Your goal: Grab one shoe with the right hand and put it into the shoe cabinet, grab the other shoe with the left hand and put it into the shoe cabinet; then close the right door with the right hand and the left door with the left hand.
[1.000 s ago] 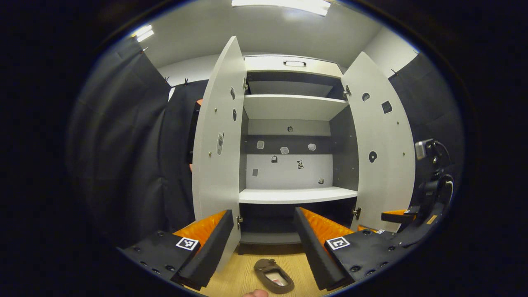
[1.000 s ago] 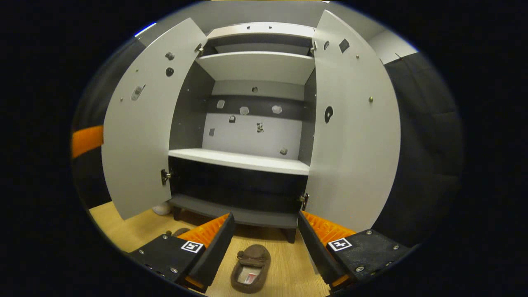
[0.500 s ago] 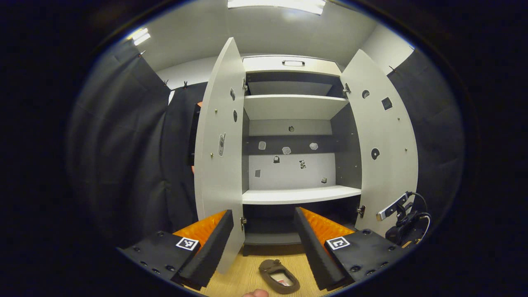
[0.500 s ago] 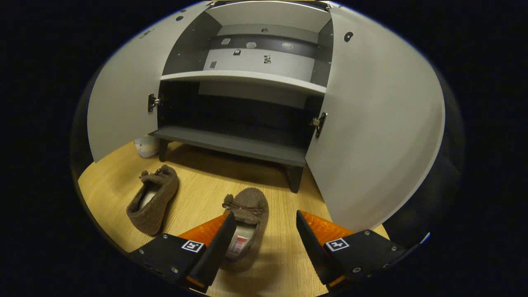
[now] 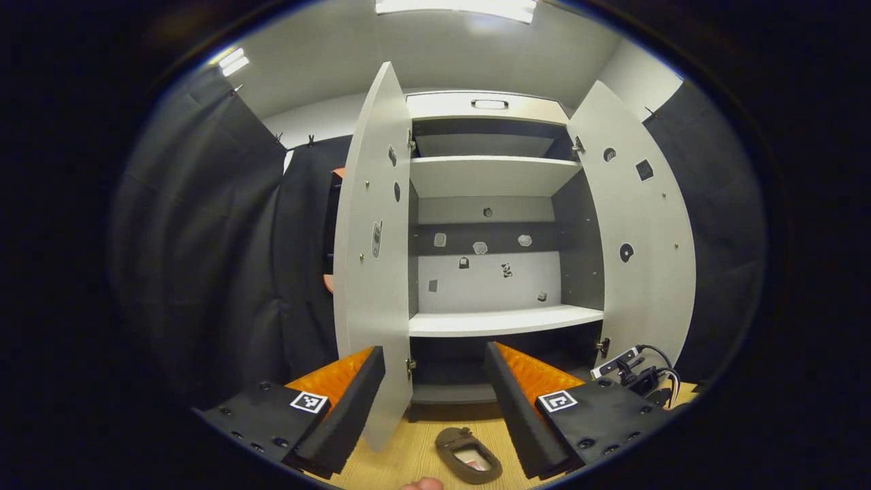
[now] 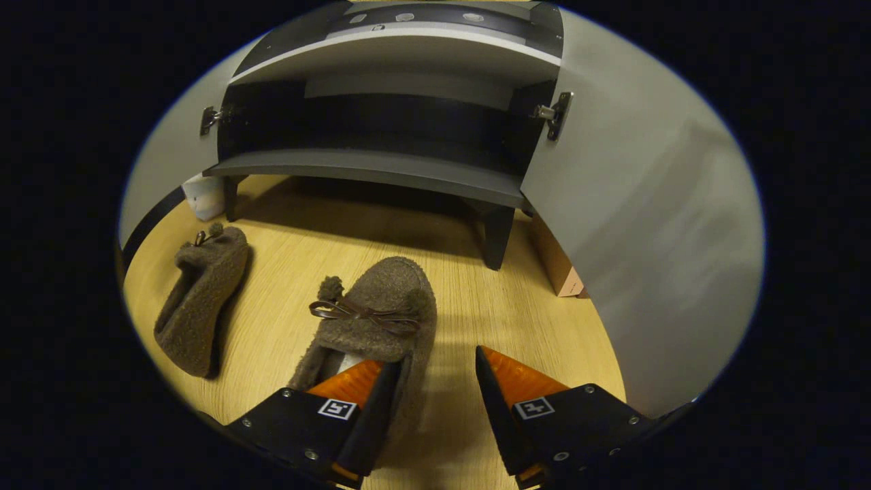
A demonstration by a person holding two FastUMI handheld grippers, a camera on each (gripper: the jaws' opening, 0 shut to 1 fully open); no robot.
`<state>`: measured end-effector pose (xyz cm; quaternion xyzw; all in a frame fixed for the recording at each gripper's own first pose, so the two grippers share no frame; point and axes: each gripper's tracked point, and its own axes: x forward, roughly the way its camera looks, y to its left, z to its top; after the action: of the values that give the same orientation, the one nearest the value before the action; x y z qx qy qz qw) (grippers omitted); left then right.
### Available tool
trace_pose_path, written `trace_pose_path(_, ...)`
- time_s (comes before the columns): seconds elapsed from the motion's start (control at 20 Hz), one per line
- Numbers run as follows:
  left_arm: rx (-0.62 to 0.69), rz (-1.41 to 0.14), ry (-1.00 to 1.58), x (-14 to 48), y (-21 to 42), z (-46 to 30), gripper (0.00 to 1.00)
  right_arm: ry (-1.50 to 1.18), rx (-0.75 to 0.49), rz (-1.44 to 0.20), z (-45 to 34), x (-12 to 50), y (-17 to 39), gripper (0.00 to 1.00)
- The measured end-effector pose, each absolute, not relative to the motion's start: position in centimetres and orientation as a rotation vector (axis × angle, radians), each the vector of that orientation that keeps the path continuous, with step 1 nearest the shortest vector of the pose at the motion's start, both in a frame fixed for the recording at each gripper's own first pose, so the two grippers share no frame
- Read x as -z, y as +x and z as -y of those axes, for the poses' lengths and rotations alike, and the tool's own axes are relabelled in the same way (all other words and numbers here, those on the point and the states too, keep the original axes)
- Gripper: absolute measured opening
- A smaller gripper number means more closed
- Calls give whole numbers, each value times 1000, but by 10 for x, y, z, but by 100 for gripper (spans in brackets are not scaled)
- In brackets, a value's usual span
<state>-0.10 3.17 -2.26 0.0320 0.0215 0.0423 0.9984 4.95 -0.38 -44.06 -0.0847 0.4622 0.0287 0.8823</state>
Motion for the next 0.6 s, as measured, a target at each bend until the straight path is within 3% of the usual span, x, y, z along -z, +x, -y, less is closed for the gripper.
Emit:
trace_pose_path(0.15, -95, -48, 67, 22, -3, -34, 96, -158, -67, -965, -3, 457, 56, 65)
trace_pose_path(0.25, -98, -52, 67, 23, -2, -34, 96, -149, -87, -920, -9, 459, 60, 56)
trace_pose_path(0.3, -99, -52, 68, 23, -2, -33, 96, -152, -99, -917, -11, 461, 56, 47)
trace_pose_path(0.35, -99, -49, 67, 22, -2, -33, 96, -147, -104, -897, -14, 458, 57, 45)
trace_pose_path(0.4, -95, -49, 66, 23, -2, -32, 96, -135, -102, -896, -16, 460, 56, 30)
trace_pose_path(0.6, -83, -43, 65, 22, 0, -29, 96, -113, -99, -880, -17, 457, 57, 6)
